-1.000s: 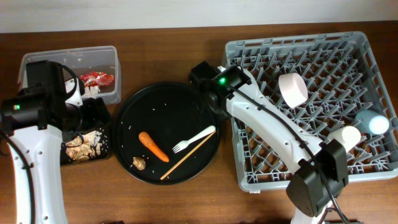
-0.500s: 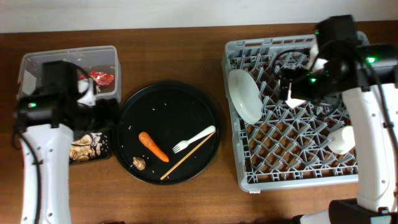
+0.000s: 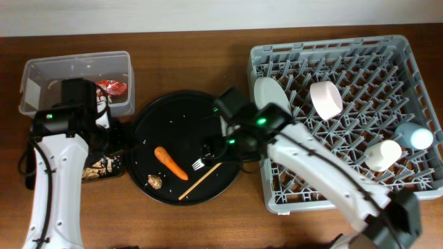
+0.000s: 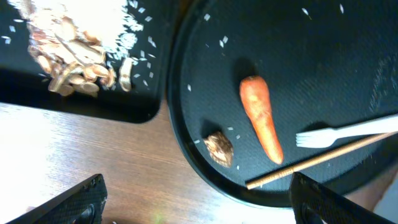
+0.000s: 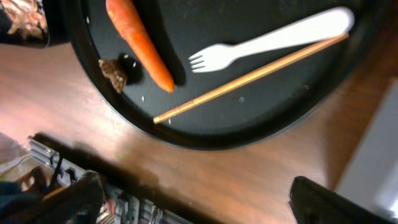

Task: Sort waste into correct bins and load items into the dishwasher rack
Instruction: 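Grasp the wooden chopstick on the platter with the right gripper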

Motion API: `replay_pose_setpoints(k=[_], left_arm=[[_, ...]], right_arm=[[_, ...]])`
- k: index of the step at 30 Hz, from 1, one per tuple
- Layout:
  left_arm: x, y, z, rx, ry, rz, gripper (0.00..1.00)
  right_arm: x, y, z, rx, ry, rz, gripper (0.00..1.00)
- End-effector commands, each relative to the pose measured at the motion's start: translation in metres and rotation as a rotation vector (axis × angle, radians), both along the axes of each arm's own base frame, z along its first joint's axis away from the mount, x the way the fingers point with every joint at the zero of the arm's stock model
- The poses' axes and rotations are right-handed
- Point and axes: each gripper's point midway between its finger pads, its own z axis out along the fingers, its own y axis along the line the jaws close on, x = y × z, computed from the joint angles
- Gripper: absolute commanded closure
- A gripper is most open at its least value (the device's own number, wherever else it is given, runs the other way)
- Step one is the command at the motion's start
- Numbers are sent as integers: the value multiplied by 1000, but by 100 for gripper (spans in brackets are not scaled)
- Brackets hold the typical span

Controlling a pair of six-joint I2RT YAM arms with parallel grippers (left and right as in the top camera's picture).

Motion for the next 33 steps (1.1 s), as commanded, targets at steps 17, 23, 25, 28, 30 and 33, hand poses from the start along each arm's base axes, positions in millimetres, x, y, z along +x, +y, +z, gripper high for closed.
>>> replay_pose_setpoints(k=[17, 23, 25, 28, 30, 33], left_arm=[[-4, 5, -5, -3, 15, 38, 6], [-4, 5, -5, -3, 15, 38, 6], [-4, 4, -5, -3, 15, 38, 6], [-3, 5, -5, -3, 12, 38, 6], [-3, 5, -5, -3, 12, 38, 6], [-3, 5, -5, -3, 13, 38, 6]], right_arm=[[5, 16, -154, -323, 152, -310, 38], [3, 14, -157, -333, 159, -310, 57], [-1, 9, -161, -347, 169, -313, 61], [-3, 9, -164, -341, 178, -314, 67], [-3, 16, -163, -311, 189, -309, 73], [3, 17, -163, -304, 163, -315, 80]])
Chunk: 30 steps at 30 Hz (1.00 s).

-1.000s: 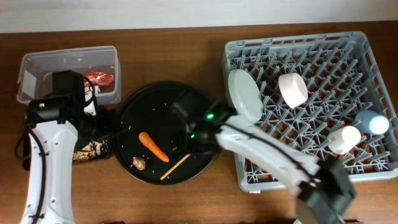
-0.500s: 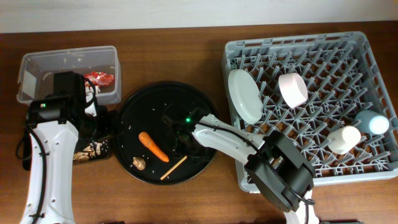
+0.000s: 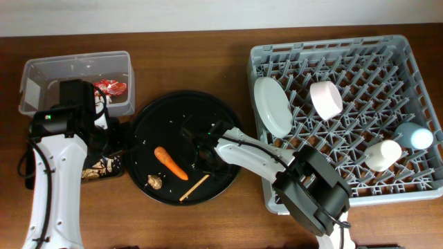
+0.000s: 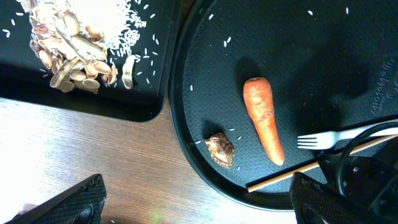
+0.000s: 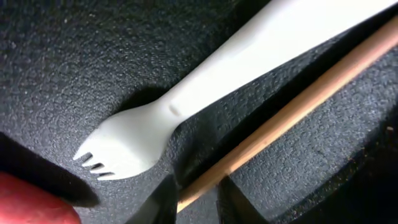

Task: Sort waste into correct bins and load items into the dishwasher rack
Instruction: 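Grasp the wooden chopstick on the platter with the right gripper, then place the chopstick into the rack with the right gripper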

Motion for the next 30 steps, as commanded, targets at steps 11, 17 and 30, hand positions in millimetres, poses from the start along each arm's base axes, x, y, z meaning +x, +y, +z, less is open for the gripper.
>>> replay_pose_setpoints(k=[11, 17, 30], left_arm=[[-2, 1, -2, 1, 6, 12, 6], [-1, 1, -2, 1, 4, 12, 5], [1, 1, -2, 2, -3, 12, 5]], right_arm=[[-2, -14, -12, -67, -9, 18, 95], [33, -33, 6, -65, -43, 79, 96], [55, -115, 176, -224, -255, 107, 96]])
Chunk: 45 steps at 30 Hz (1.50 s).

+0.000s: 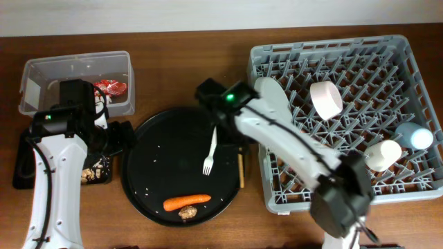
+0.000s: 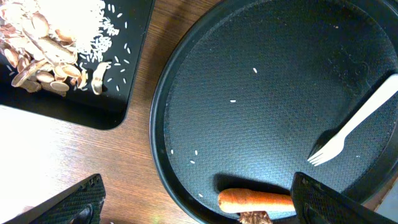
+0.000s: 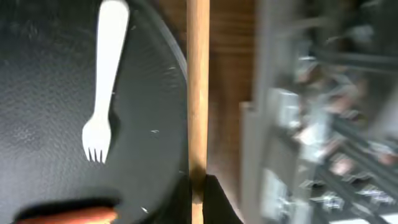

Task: Sort waste into correct bins and load items into the dishwasher rack
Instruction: 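Place the chopstick into the rack with the right gripper, then grasp the white plastic fork on the platter with the right gripper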

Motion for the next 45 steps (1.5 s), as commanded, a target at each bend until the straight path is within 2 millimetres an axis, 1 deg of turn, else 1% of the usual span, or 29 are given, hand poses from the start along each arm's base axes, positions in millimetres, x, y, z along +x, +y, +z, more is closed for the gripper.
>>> replay_pose_setpoints(k=[1, 2, 4, 5, 7, 9, 10, 12, 13, 15, 16, 19, 20, 21, 22, 23, 25, 26, 27, 28, 30, 31, 32, 34, 36, 38, 40, 42, 45], left_arm=[[-1, 1, -1, 1, 3, 12, 5], [-1, 1, -2, 1, 3, 12, 5], [-1, 1, -2, 1, 3, 12, 5], [-1, 1, -2, 1, 3, 12, 5], [-1, 1, -2, 1, 3, 12, 5], [-1, 1, -2, 1, 3, 12, 5], [-1, 1, -2, 1, 3, 12, 5], [-1, 1, -2, 1, 3, 12, 5], [-1, 1, -2, 1, 3, 12, 5], [-1, 1, -2, 1, 3, 12, 5], [-1, 1, -2, 1, 3, 12, 5], [-1, 1, -2, 1, 4, 12, 5], [-1, 1, -2, 1, 4, 12, 5], [-1, 1, -2, 1, 4, 12, 5], [-1, 1, -2, 1, 4, 12, 5], [-1, 1, -2, 1, 4, 12, 5], [-1, 1, -2, 1, 4, 12, 5], [-1, 1, -2, 1, 4, 12, 5], [-1, 1, -2, 1, 3, 12, 5], [-1, 1, -2, 1, 3, 12, 5], [-1, 1, -2, 1, 3, 12, 5], [-1, 1, -2, 1, 3, 12, 5], [-1, 1, -2, 1, 3, 12, 5], [-1, 1, -2, 1, 3, 13, 5], [-1, 1, -2, 1, 3, 12, 5], [-1, 1, -2, 1, 3, 12, 5], [-1, 1, -2, 1, 4, 12, 5], [-1, 1, -2, 1, 4, 12, 5], [-1, 1, -2, 1, 3, 12, 5]], right_arm=[[2, -38, 69, 26, -139, -4, 96], [-3, -51, 86, 37, -162, 1, 96], [-9, -73, 103, 35, -175, -6, 96], [-13, -96, 110, 16, -164, -8, 96], [-13, -121, 109, -21, -123, 38, 96], [-13, -141, 97, -49, -57, 169, 96], [-12, -154, 86, -60, -27, 176, 96], [-4, -169, 71, -61, -25, 123, 96], [-2, -180, 56, -64, -11, 106, 96], [-2, -188, 36, -67, 10, 130, 96], [-2, -194, 18, -77, 22, 135, 96], [-2, -197, -13, -83, 23, 158, 96], [0, -197, -19, -82, 13, 157, 96], [2, -197, -20, -82, 7, 157, 90], [5, -197, -21, -81, -6, 155, 75], [6, -196, -19, -80, -14, 155, 67], [7, -196, -14, -79, -17, 152, 44], [6, -196, -5, -79, -12, 141, 27], [13, -195, 19, -69, -52, 98, 27], [18, -191, 40, -48, -94, 53, 28], [24, -162, 77, 93, -166, 74, 31], [26, -122, 107, 247, -223, 151, 34], [23, -100, 118, 298, -241, 201, 34], [13, -60, 118, 332, -234, 242, 32], [6, -25, 104, 352, -194, 270, 30], [1, 7, 81, 354, -133, 284, 30], [-3, 34, 47, 337, -53, 249, 30], [-8, 53, 4, 298, 46, 140, 30], [-17, 78, -39, 267, 118, 87, 30]])
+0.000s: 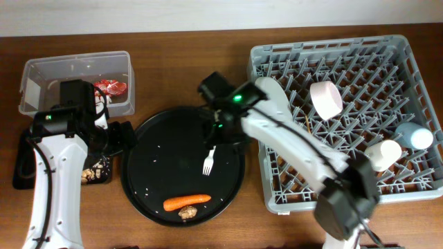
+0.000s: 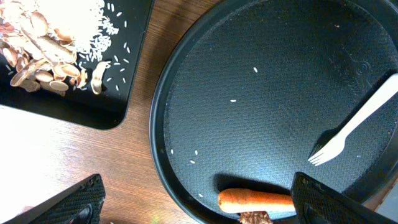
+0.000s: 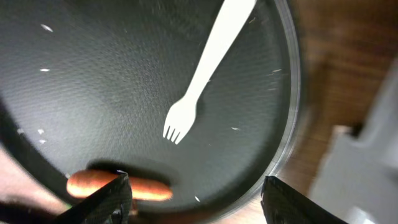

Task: Sort waste into correct bins and load items into the dishwasher rack
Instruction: 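Grasp the white plastic fork on the platter with the right gripper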

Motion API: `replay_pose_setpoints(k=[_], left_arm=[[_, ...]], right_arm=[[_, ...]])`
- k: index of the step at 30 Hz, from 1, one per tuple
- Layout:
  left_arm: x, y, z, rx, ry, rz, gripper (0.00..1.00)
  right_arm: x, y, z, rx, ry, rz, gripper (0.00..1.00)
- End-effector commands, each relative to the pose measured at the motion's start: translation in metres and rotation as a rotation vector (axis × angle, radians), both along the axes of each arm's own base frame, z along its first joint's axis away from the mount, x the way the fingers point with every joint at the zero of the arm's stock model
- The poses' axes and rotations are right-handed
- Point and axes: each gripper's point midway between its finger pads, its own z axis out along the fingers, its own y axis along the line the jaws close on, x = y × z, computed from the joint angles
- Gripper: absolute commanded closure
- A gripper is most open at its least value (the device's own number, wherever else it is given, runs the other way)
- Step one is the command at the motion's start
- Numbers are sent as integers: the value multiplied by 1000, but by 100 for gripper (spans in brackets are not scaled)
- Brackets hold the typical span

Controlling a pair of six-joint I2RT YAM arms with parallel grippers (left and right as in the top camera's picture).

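Note:
A white plastic fork (image 1: 210, 155) lies on the round black tray (image 1: 149, 166), also in the right wrist view (image 3: 205, 74). A carrot (image 1: 187, 202) and a brown scrap (image 1: 185, 213) rest at the tray's near edge. My right gripper (image 1: 220, 128) hovers open and empty over the tray's upper right, above the fork (image 3: 199, 208). My left gripper (image 1: 121, 137) is open and empty by the tray's left rim (image 2: 199, 211). No chopstick lies on the tray; a thin tan sliver (image 1: 308, 124) shows among the rack's pegs.
The grey dish rack (image 1: 332, 187) on the right holds a white plate (image 1: 266, 90), a pink cup (image 1: 325, 99), a bottle (image 1: 384, 153) and another cup (image 1: 419, 137). A clear bin (image 1: 76, 72) with a red wrapper sits far left. A black scrap tray (image 2: 93, 106) holds rice and peels.
My right gripper was shut on the chopstick between the tray and the rack. Now it is open and empty over the fork. The left arm, carrot and fork have not moved.
First the carrot, scrap, fork and chopstick lay on the tray with my right gripper open above. Then the gripper was down at the chopstick. Then it held the chopstick beside the rack, and the tray sat shifted with carrot and scrap at its near edge. Now it is empty.

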Motion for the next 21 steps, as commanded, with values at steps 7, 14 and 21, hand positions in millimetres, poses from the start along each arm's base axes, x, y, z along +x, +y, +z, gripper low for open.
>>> replay_pose_setpoints(k=[7, 14, 21], left_arm=[[-1, 1, 0, 1, 2, 12, 2], [-1, 1, 0, 1, 2, 12, 1], [-1, 1, 0, 1, 2, 12, 1]], right_arm=[[-27, 34, -99, -148, 152, -189, 31], [-17, 27, -111, -200, 105, -243, 37], [-13, 29, -112, -195, 85, -260, 47]])
